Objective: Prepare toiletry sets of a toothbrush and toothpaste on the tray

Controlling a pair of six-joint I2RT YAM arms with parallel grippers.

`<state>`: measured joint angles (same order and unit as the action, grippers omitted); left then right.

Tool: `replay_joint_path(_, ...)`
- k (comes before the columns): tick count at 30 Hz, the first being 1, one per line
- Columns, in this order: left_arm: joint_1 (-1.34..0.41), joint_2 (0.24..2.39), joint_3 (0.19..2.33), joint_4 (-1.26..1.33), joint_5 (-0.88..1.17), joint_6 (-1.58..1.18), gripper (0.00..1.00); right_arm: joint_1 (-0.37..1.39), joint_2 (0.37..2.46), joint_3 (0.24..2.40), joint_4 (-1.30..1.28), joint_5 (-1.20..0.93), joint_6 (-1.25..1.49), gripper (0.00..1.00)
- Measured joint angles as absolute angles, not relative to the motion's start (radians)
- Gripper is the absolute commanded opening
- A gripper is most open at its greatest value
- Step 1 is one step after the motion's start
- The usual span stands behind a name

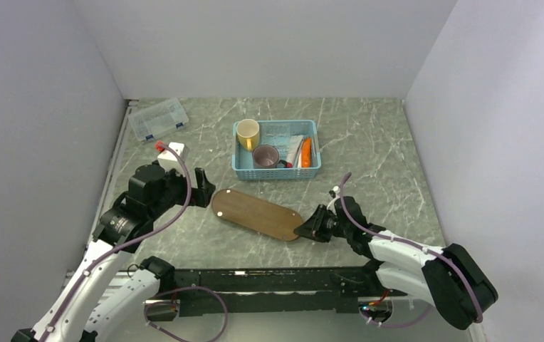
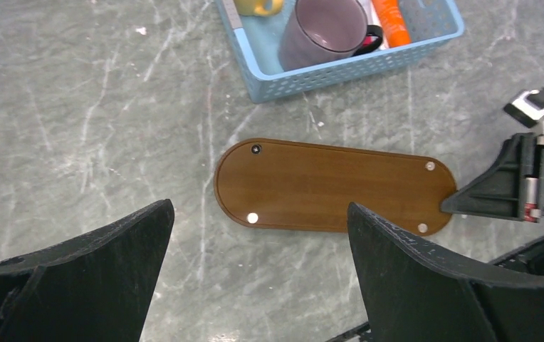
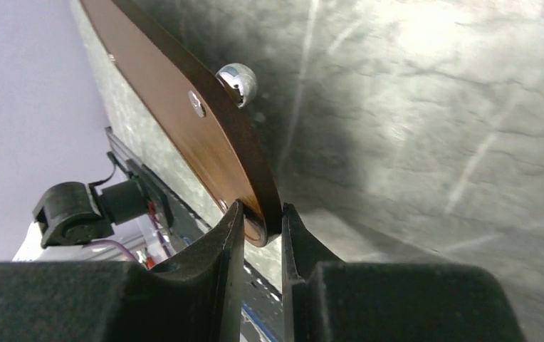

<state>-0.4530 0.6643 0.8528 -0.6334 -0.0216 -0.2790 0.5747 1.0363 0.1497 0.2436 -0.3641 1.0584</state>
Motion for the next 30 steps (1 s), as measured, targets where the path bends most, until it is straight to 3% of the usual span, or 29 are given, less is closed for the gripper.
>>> replay_joint_path(5, -0.453, 0.642, 0.852, -0.632, 0.03, -0.326, 0.99, 0.543, 1.045, 0.159, 0.176, -0.401, 1.027, 0.03)
replay_joint_path(11, -0.453, 0.611, 0.826, -0.604, 0.061, -0.364, 0.99, 0.532, 1.053, 0.18, 0.137, -0.413, 0.999, 0.24)
replay_joint_path(21, -0.453, 0.63, 0.764, -0.58, 0.057, -0.428, 0.99, 0.525, 0.986, 0.181, 0.025, -0.377, 0.964, 0.42)
replay_joint_path(27, -0.453, 0.661, 0.699, -0.5, 0.055, -0.483, 0.99, 0.525, 0.906, 0.198, -0.089, -0.346, 0.935, 0.59)
replay_joint_path(30, -0.453, 0.716, 0.673, -0.469, 0.045, -0.515, 0.96, 0.525, 0.844, 0.235, -0.211, -0.286, 0.9, 0.6)
